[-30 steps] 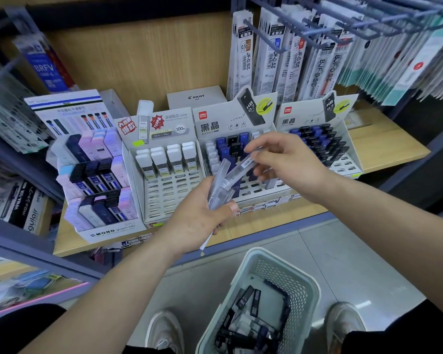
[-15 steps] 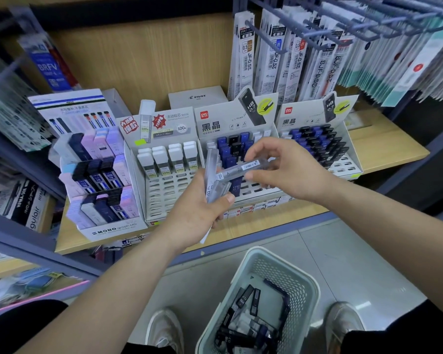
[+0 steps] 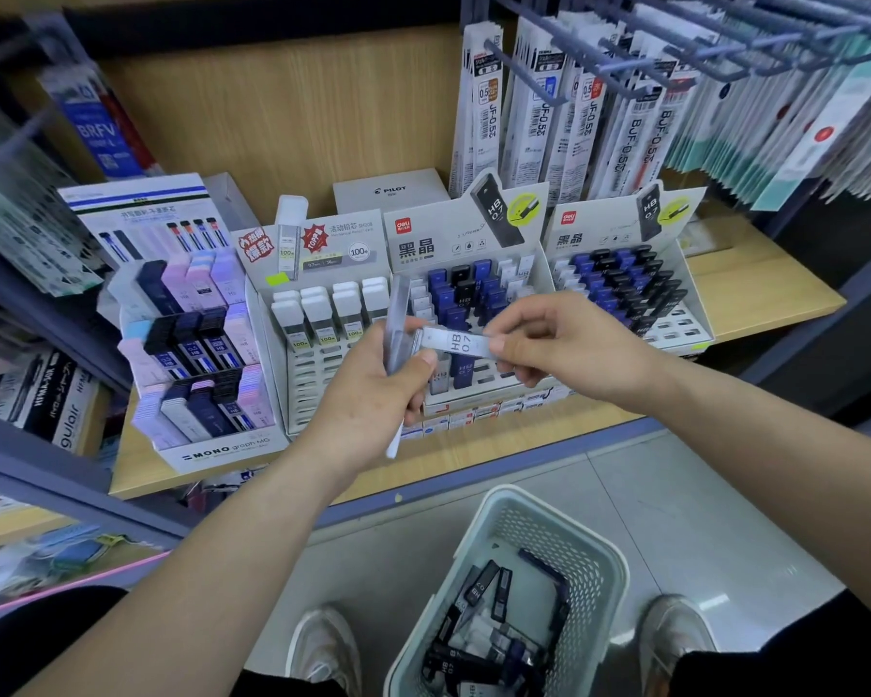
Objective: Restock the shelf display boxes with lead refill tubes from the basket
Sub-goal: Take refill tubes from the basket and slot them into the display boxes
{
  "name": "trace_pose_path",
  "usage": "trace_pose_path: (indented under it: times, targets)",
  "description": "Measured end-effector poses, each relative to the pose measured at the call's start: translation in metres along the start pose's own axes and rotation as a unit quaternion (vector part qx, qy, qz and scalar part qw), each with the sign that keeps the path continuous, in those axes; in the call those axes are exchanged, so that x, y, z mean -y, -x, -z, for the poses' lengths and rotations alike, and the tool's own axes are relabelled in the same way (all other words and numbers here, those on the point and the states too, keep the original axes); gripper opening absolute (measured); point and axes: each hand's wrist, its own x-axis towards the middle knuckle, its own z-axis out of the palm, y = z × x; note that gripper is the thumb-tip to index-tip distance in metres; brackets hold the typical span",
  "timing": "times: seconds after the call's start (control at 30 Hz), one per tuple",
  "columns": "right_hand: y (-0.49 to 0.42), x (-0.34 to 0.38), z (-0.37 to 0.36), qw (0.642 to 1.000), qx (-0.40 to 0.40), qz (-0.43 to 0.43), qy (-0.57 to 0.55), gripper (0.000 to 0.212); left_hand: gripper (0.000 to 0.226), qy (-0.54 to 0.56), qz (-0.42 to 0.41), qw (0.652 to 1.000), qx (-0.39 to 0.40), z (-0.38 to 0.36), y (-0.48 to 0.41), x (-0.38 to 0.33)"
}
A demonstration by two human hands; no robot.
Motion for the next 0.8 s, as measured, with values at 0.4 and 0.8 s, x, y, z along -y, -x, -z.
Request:
trace_pose_path:
  times: [0.4,0.8]
  targets:
    - [0.006,0.001,-0.008,0.993,0.103,-0.029,-0.048,0.05,0.021,-0.013,0.01,0.999,0.029,0.0,0.003,0.001]
    - [-0.002,-0.004,0.032,0.983,-0.163,0.052,-0.059,0.016,0.021,-0.05,0.034,0.997,0.041,0.002,0.0,0.01]
